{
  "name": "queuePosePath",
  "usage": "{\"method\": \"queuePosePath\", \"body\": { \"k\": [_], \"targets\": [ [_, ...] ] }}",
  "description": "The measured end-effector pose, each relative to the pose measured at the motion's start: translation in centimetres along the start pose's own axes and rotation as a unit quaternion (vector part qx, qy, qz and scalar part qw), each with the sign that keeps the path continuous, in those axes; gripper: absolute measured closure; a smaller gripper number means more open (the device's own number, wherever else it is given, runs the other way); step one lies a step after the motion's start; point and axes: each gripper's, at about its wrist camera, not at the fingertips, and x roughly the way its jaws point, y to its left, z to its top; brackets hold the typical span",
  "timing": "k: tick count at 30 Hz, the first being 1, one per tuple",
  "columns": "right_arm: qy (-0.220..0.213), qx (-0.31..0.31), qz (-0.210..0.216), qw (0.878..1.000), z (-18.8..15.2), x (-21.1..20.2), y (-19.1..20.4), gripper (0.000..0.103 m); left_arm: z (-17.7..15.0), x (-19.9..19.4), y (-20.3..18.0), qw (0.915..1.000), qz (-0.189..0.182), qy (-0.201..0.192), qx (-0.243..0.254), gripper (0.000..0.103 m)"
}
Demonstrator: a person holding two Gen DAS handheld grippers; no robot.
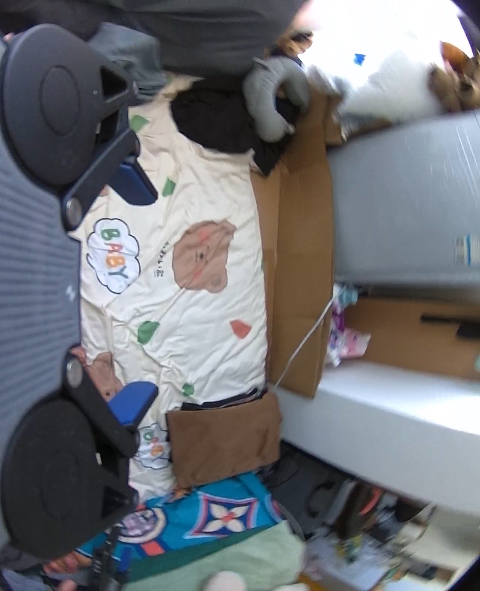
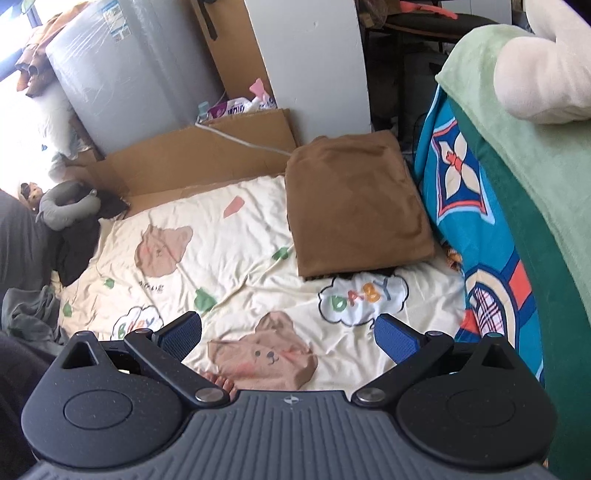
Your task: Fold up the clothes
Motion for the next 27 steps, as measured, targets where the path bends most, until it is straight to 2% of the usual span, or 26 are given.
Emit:
{"method": "queuePosePath", "body": {
  "k": [5, 12, 16, 20, 24, 27],
  "targets": [
    [0.008, 0.014, 0.007, 1.000, 0.2, -1.5, 0.7, 0.000, -2.1, -3.9, 3.5, 0.9989, 0.023, -0.019, -0.035, 0.000],
    [0.011, -0.020, -0.002, 1.000, 1.5, -4.1, 2.9, 0.000, -4.0, -7.5, 8.1, 0.9910, 0.046, -0.056, -0.113, 0.000],
    [-0.004, -0.020, -0.015, 1.000, 2.6, -5.6, 4.4, 0.000, -5.0, -7.6, 9.4, 0.9875, 0.055, -0.068, -0.131, 0.000],
    [-0.007, -0.042, -0.032, 0.999, 3.6, -6.8, 6.4, 0.000, -6.2, -6.4, 9.3, 0.9860, 0.037, -0.075, -0.145, 0.000],
    [-0.010, -0.067, -0.016, 0.998, 4.4, -7.4, 9.0, 0.000, -6.2, -4.9, 9.0, 0.9786, 0.050, -0.087, -0.180, 0.000],
    [-0.013, -0.076, -0.009, 0.997, 4.7, -7.5, 11.1, 0.000, -6.3, -3.6, 7.8, 0.9803, 0.052, -0.072, -0.176, 0.000]
  ]
}}
